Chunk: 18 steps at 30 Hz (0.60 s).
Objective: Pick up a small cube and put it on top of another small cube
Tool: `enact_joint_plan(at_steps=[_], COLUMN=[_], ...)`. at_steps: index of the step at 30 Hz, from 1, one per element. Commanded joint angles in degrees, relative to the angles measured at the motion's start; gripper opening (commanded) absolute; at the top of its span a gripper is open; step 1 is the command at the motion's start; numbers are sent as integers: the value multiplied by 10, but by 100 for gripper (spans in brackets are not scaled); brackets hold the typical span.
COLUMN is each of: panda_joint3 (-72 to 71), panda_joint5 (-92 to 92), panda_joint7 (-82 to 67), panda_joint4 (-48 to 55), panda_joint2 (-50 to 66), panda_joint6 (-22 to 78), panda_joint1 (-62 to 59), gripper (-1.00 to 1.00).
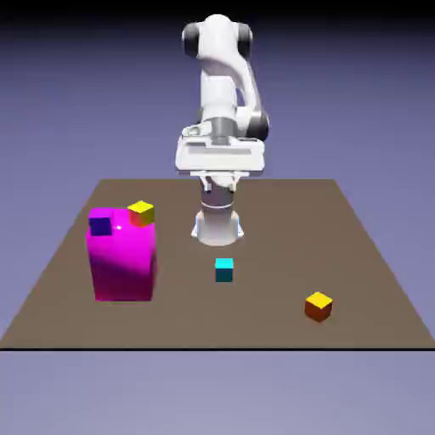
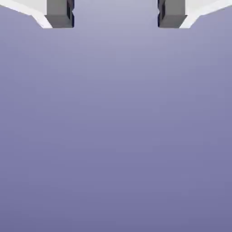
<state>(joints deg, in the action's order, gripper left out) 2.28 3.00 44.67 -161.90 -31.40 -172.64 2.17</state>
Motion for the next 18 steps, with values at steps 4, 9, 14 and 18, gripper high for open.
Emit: enact_joint_plan(at_steps=[4, 9, 14, 18], panda_joint3=[76, 170, 265, 341], panda_joint5=[100, 224, 349, 449], panda_joint7=[74, 165, 257, 331], panda_joint4=[-30, -67, -104, -134], panda_joint2=[42, 94, 146, 187], panda_joint6=[45, 102, 159, 204], panda_joint1=[49, 110, 172, 221], gripper=[0, 0, 0, 0])
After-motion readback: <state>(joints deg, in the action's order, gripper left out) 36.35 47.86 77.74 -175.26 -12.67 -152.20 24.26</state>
